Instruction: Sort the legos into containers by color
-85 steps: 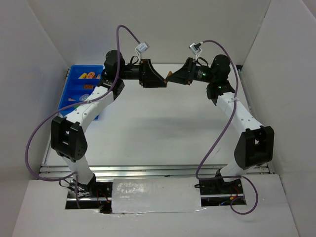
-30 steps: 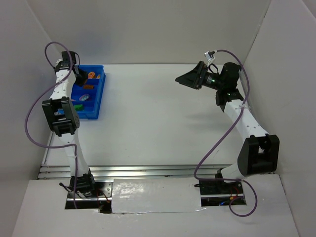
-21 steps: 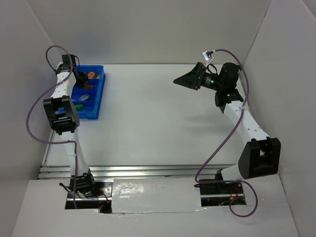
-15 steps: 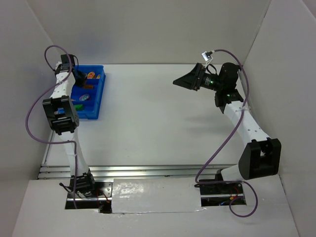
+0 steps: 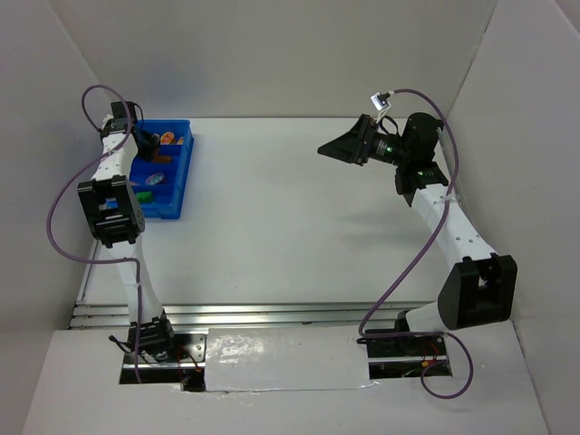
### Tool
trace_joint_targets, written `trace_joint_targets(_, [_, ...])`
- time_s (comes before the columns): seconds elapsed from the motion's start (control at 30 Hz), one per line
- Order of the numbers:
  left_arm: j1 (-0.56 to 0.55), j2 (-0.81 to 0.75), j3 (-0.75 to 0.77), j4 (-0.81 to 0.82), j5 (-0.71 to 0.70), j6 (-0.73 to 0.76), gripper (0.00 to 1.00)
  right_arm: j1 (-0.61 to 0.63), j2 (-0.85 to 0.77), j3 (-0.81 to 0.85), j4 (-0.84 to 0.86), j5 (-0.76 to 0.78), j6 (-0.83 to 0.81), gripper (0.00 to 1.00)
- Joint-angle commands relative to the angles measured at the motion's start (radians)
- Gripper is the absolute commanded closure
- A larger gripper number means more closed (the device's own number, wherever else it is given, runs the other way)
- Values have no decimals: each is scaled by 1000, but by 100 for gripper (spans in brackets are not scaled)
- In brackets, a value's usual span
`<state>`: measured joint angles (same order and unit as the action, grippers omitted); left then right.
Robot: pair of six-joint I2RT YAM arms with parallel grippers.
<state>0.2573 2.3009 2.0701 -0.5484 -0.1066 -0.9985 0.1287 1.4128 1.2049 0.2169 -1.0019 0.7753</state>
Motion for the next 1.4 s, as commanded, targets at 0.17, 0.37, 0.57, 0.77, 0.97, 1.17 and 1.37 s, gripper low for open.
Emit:
trace_joint_targets(0.17, [16, -15, -19, 25, 8, 24, 100, 6, -18, 45, 19, 9, 4, 0])
trace_joint_targets(0.37, [19, -21, -25, 27, 10, 29, 100, 6, -15, 44, 29, 8, 10, 0])
trace_joint_targets(0.57, [20, -21, -25, 24, 4, 28, 100, 6, -17, 36, 36, 5, 15, 0])
trace_joint_targets(0.77, [20, -26, -36, 22, -7, -2, 100, 6, -26, 22, 56, 3, 25, 0])
trace_joint_targets(0.97, [25, -14, -28, 24, 4, -6, 98, 6, -21, 18, 75, -4, 44, 0])
trace_joint_targets(1.17, [30, 3, -15, 36, 19, -8, 83, 6, -15, 16, 81, -9, 45, 0])
trace_joint_targets(1.37, [31, 8, -8, 48, 38, -12, 48, 6, -5, 27, 76, -12, 42, 0])
